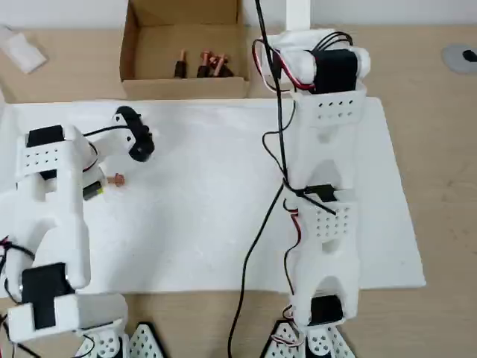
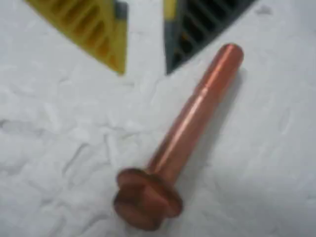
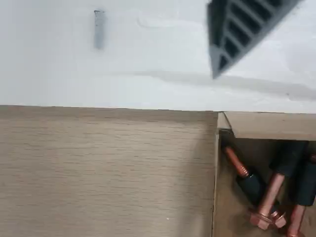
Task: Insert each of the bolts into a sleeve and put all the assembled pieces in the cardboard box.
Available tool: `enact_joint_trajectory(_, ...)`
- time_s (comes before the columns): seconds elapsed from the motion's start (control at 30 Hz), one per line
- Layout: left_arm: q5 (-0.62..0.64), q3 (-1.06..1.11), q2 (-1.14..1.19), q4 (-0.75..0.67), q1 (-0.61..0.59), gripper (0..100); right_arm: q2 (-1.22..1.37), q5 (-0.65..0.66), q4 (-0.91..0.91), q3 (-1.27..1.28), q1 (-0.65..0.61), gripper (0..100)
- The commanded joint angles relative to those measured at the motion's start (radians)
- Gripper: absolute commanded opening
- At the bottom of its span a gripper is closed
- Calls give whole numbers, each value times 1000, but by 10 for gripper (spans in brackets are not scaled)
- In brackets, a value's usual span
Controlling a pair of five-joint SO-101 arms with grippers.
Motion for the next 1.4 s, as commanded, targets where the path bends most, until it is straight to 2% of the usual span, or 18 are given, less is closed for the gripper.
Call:
enact_joint_trajectory(0.0, -8, -15, 15, -55, -11, 71, -73, -2, 20, -50, 13, 394)
enact_joint_trajectory(0.33, -8, -15, 74, -141, -5, 71, -73, -5, 20, -50, 15, 394)
enact_joint_trajectory(0.67, 18, -14, 82, -144, 60, 71, -71, -6, 20, -50, 13, 394)
enact_joint_trajectory(0.97, 15, -9, 88, -147, 61, 71, -71, -6, 20, -50, 13, 394)
enact_joint_trajectory(1.37, 21, -38, 220, -195, 61, 71, -71, -6, 20, -50, 13, 394)
